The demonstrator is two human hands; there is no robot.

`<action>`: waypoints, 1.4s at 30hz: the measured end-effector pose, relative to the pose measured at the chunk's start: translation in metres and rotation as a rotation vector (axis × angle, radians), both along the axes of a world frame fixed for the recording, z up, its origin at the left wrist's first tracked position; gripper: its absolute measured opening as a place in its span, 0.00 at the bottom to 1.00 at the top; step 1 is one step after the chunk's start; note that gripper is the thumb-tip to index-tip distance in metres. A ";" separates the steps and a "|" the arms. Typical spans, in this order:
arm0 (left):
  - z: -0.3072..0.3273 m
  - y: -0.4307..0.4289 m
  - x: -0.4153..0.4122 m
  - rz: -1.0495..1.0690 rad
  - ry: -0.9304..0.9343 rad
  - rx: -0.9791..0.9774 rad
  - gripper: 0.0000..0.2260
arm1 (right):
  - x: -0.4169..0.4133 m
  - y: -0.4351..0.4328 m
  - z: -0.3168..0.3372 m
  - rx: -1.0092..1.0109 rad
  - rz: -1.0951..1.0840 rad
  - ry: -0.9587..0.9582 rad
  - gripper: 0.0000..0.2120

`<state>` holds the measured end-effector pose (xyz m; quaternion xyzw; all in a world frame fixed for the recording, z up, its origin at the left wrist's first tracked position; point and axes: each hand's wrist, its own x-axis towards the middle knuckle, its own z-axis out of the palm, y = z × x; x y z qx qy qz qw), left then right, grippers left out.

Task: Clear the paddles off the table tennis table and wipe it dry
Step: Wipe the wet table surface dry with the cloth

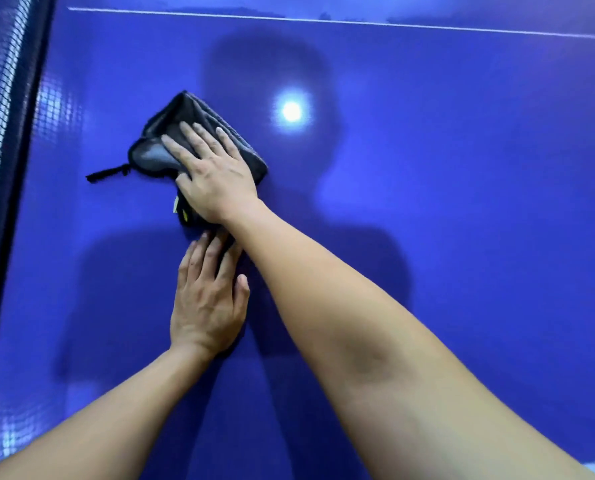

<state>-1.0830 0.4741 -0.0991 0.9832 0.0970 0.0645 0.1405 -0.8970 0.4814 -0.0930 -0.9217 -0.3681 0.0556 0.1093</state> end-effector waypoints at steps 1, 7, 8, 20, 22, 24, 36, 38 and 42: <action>0.000 0.001 0.000 -0.003 0.005 0.001 0.25 | 0.006 -0.016 -0.003 0.030 -0.030 -0.012 0.28; 0.000 -0.004 0.002 0.018 0.027 -0.019 0.26 | 0.067 -0.221 -0.002 0.063 -0.551 -0.040 0.31; 0.001 -0.004 0.002 0.021 0.028 -0.021 0.26 | 0.076 -0.265 -0.002 0.054 -0.668 -0.041 0.31; -0.003 0.000 0.000 0.026 0.008 -0.023 0.25 | 0.101 -0.403 0.003 -0.003 -0.797 -0.030 0.34; -0.002 0.002 -0.002 0.017 0.016 -0.044 0.25 | 0.097 -0.404 0.007 -0.068 -0.715 0.041 0.35; 0.002 0.004 -0.006 0.009 0.026 -0.117 0.26 | 0.078 -0.391 0.007 -0.063 -0.700 0.036 0.35; 0.012 0.086 -0.227 0.385 0.112 -0.065 0.27 | -0.096 -0.086 -0.013 0.060 -0.667 -0.086 0.33; 0.007 0.089 -0.245 0.370 0.124 -0.059 0.27 | -0.124 -0.014 -0.011 0.048 -0.547 -0.075 0.35; 0.002 0.086 -0.250 0.360 0.106 -0.070 0.28 | -0.190 0.110 -0.008 0.048 -0.138 -0.075 0.34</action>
